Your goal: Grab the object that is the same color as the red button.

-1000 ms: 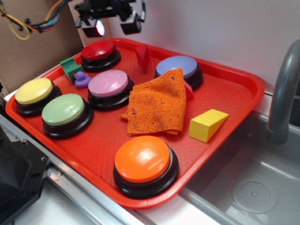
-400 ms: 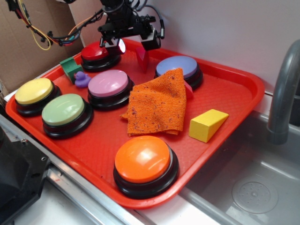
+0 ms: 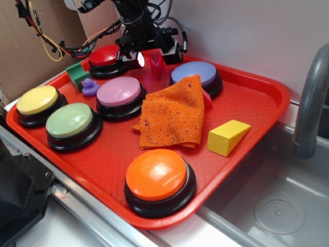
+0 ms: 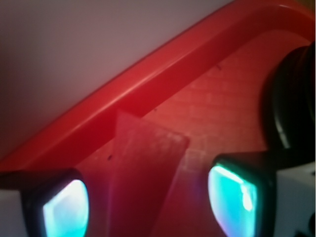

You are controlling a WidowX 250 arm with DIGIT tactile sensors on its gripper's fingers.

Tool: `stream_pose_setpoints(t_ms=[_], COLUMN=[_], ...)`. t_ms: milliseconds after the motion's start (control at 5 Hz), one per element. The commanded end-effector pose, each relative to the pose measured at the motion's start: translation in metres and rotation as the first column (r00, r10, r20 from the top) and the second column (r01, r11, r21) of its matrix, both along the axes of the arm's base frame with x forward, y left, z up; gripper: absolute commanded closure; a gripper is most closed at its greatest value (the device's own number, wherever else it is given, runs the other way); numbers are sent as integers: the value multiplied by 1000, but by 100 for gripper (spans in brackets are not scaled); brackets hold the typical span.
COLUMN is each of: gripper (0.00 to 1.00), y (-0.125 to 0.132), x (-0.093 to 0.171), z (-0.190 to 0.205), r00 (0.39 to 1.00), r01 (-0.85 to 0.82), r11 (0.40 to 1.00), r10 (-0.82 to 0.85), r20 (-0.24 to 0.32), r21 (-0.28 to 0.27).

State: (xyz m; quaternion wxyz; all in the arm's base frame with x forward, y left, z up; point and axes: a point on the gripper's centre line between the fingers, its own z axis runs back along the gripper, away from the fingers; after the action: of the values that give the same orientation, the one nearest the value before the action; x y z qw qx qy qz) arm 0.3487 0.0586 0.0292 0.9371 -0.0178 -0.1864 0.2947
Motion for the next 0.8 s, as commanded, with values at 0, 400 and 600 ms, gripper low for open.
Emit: stream_pose_setpoints(t_ms=[0,400,600], gripper=[100,100,100], y=[1,0,13], x=[3,2,-10], z=[12,14,48], r00=[998,999,994], r01=[15,27,106], r11=[1000,999,994], r10=[-15,-26,-106], r20=[60,42,-15], r21=[-11,-18,3])
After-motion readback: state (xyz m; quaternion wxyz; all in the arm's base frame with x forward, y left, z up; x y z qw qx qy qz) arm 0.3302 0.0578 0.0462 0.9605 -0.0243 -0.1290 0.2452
